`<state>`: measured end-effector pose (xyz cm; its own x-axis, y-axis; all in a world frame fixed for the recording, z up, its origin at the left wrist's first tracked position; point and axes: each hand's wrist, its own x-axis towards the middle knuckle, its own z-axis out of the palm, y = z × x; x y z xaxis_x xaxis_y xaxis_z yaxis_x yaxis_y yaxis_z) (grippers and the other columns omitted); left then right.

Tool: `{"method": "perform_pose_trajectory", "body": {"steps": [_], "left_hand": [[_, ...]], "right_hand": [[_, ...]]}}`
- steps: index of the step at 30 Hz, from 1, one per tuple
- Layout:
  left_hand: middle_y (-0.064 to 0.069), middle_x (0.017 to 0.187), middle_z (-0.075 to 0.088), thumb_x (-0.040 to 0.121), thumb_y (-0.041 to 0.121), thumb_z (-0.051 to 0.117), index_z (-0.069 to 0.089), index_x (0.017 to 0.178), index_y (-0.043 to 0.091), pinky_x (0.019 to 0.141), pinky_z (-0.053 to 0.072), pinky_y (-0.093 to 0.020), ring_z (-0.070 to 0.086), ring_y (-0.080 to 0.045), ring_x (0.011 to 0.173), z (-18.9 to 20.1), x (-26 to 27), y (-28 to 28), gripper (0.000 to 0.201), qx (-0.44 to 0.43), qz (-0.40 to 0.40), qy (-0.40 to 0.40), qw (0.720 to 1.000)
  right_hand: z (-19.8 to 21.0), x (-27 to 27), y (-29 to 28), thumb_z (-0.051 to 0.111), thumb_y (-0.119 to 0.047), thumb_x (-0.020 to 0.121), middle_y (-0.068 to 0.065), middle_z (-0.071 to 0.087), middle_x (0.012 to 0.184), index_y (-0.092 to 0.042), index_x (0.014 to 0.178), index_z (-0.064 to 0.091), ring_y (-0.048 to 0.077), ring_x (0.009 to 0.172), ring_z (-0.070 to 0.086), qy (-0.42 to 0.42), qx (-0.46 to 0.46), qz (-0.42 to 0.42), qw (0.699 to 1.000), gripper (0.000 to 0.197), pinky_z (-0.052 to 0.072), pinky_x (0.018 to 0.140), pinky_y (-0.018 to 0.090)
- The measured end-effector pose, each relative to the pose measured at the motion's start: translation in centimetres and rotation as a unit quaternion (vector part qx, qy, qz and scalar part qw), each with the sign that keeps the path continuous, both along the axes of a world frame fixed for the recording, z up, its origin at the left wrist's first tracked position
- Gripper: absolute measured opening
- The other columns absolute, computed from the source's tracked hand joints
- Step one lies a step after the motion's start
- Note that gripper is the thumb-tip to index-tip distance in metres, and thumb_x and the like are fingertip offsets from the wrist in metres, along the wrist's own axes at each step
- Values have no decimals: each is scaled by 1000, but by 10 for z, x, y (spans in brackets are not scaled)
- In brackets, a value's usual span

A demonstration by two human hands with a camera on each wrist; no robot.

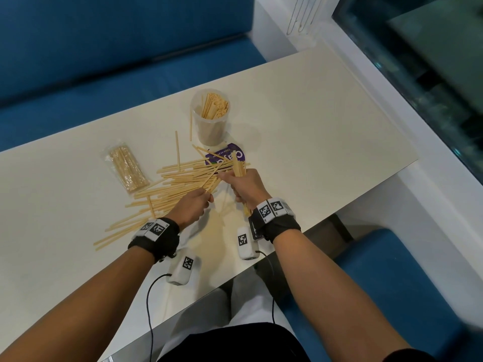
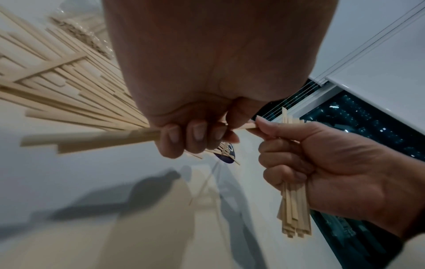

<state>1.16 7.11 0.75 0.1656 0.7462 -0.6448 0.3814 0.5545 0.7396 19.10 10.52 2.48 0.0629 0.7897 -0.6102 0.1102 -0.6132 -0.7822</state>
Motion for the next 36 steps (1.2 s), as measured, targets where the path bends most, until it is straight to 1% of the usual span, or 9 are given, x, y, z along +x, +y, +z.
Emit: {"method": "perform_pose_trajectory", "body": {"steps": [5, 10, 14, 19, 24, 28, 32, 34, 36], "left_hand": [[3, 66, 36, 106, 24, 35, 46, 83, 17, 51, 24, -28, 27, -14, 56, 11, 4, 5, 27, -16, 74, -79, 994], [0, 69, 30, 108, 17, 32, 46, 96, 13, 51, 23, -27, 24, -13, 56, 29, -1, 18, 19, -63, 215, -240, 945], [-3, 74, 47, 109, 14, 34, 55, 105, 6, 52, 33, -28, 39, -14, 57, 34, 8, 23, 23, -29, 219, -205, 954], [-10, 72, 69, 107, 14, 46, 70, 104, 1, 61, 55, -39, 60, -23, 59, 31, 29, 13, 28, 11, 197, -111, 974], [-5, 71, 70, 103, 16, 56, 77, 96, 12, 59, 56, -33, 65, -21, 64, 21, 37, 8, 23, 62, 176, -9, 982], [-4, 67, 68, 102, 20, 61, 79, 98, 7, 55, 48, -30, 58, -19, 58, 18, 34, 7, 22, 46, 158, -55, 985], [-4, 69, 65, 99, 15, 64, 75, 113, 8, 55, 48, -31, 56, -19, 62, 20, 29, 9, 19, 42, 145, -96, 984], [-7, 84, 71, 96, 13, 68, 69, 125, 19, 64, 56, -37, 62, -19, 70, 20, 27, 10, 30, 45, 135, -95, 985], [-7, 100, 76, 92, 14, 72, 66, 131, 19, 84, 58, -39, 69, -16, 84, 20, 25, 13, 40, 66, 110, -62, 990]], "right_hand": [[6, -3, 0, 74, -28, 96, -6, 41, 52, -6, 110, 74, 10, 42, 32, 38, -18, -17, 999, 26, 30, 41, 22], [0, -6, -15, 52, -17, 108, -7, 36, 53, -4, 105, 67, 7, 41, 27, 147, -91, -63, 983, 20, 25, 41, 22], [-3, -24, -23, 42, -21, 112, 0, 38, 62, -4, 100, 61, 10, 47, 31, 184, -106, -118, 970, 29, 28, 47, 25], [-3, -43, -23, 45, -25, 111, 9, 60, 71, -5, 89, 68, 19, 55, 51, 162, -91, -160, 969, 37, 41, 50, 30], [-9, -46, -26, 47, -27, 110, 19, 71, 97, -5, 100, 68, 32, 82, 69, 159, -87, -130, 975, 32, 60, 75, 47], [-13, -43, -29, 48, -29, 110, 21, 73, 100, -1, 117, 66, 31, 82, 70, 149, -70, -101, 981, 35, 62, 72, 44], [-8, -38, -29, 49, -27, 110, 6, 67, 72, -1, 120, 63, 18, 61, 62, 167, -71, -94, 979, 31, 53, 57, 34], [-6, -35, -29, 49, -25, 110, 4, 63, 69, -6, 114, 62, 16, 59, 55, 185, -82, -101, 974, 24, 50, 56, 32], [-8, -33, -29, 49, -23, 110, 5, 59, 71, -9, 112, 62, 15, 58, 50, 190, -89, -116, 971, 19, 46, 55, 31]]}}
